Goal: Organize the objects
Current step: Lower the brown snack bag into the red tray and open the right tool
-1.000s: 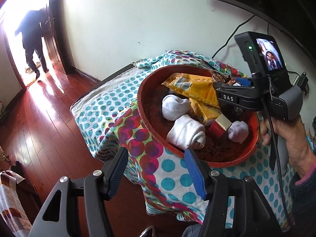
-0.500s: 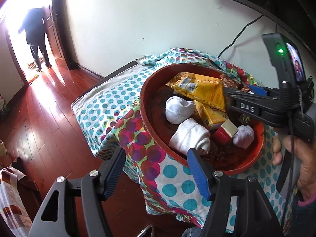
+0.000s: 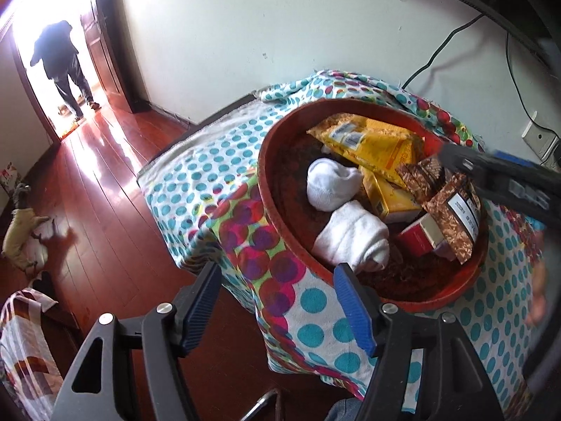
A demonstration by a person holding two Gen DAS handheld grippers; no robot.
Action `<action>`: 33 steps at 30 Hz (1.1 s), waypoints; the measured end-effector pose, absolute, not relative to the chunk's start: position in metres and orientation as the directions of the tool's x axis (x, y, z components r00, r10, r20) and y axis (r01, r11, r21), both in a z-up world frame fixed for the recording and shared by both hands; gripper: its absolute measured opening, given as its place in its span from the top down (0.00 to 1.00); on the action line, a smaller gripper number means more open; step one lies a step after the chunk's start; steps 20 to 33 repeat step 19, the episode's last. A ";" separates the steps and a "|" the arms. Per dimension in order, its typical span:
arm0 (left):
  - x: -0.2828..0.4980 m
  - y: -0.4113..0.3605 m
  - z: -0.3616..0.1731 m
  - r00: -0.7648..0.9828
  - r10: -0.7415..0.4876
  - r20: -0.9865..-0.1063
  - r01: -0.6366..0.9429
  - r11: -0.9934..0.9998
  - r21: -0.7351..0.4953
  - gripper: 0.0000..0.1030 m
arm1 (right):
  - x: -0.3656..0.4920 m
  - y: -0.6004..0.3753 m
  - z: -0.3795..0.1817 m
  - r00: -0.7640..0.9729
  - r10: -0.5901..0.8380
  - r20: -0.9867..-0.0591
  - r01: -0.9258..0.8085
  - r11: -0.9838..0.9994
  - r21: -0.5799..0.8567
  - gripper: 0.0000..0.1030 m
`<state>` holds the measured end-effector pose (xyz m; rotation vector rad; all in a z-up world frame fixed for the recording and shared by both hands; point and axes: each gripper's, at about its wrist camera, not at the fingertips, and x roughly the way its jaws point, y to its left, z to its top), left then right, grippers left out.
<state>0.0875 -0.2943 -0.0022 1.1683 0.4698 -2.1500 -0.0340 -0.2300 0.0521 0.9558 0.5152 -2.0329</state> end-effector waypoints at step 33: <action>0.031 -0.255 0.012 -0.369 -0.391 -0.843 0.608 -0.787 0.099 0.34 | 0.019 -0.112 0.063 -0.329 -0.373 -0.867 0.761 -0.649 -0.009 0.01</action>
